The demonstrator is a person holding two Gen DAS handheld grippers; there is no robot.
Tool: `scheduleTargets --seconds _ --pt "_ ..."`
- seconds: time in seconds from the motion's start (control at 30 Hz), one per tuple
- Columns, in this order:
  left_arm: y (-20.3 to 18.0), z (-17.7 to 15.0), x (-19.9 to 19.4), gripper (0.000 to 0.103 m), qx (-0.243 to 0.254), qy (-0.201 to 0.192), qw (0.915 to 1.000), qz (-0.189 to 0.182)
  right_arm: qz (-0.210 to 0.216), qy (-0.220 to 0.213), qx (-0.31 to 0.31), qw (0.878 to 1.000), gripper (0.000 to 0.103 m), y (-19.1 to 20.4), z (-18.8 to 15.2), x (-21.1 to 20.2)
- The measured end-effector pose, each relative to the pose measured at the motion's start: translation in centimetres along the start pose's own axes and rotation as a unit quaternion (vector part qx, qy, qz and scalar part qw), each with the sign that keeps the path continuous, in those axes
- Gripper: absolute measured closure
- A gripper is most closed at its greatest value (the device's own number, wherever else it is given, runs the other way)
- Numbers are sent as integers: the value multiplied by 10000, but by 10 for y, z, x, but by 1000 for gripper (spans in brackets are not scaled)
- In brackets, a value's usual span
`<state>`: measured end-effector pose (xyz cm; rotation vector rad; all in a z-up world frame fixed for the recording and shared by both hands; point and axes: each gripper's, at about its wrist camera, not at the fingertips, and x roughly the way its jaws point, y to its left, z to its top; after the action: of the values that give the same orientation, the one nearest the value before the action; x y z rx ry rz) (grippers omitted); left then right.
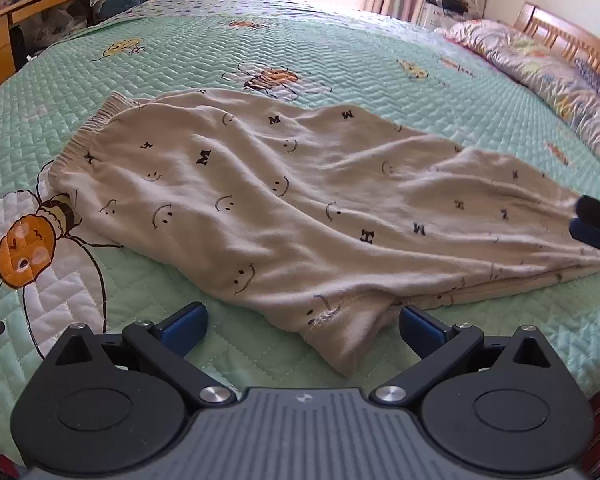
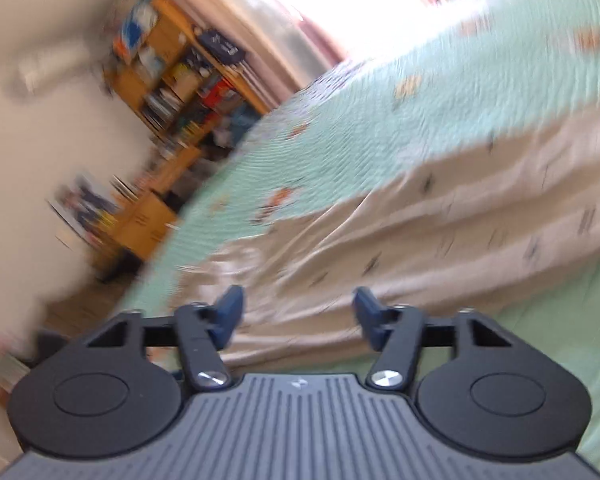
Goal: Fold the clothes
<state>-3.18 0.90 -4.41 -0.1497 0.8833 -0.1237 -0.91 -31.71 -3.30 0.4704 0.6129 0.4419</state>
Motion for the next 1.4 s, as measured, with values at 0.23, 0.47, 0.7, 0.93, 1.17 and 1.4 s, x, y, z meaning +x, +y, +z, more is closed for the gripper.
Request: scheduleTargets --seconds 0.23,0.47,0.7,0.93,1.17,1.4 --pt "-14 18 -19 4 -193 -463 9953 -825 -1147 -85 -233 9931 85 -36 42 30" --pt "-29 26 8 4 -530 -84 9890 -1376 -825 211 -634 9944 85 -41 34 14" --pt "-56 49 38 3 -1196 368 9457 -3000 -605 763 -791 9921 84 -34 23 2" --pt "-83 36 90 4 -1364 1021 9322 -3193 -872 1168 -1044 9838 84 -27 9 20" --pt "-76 27 86 5 -1519 960 9267 -3302 -867 1173 -1142 9827 84 -34 -18 8" --pt "-114 54 70 1 -1025 517 9286 -3529 -712 1130 -1094 9850 84 -41 -19 5"
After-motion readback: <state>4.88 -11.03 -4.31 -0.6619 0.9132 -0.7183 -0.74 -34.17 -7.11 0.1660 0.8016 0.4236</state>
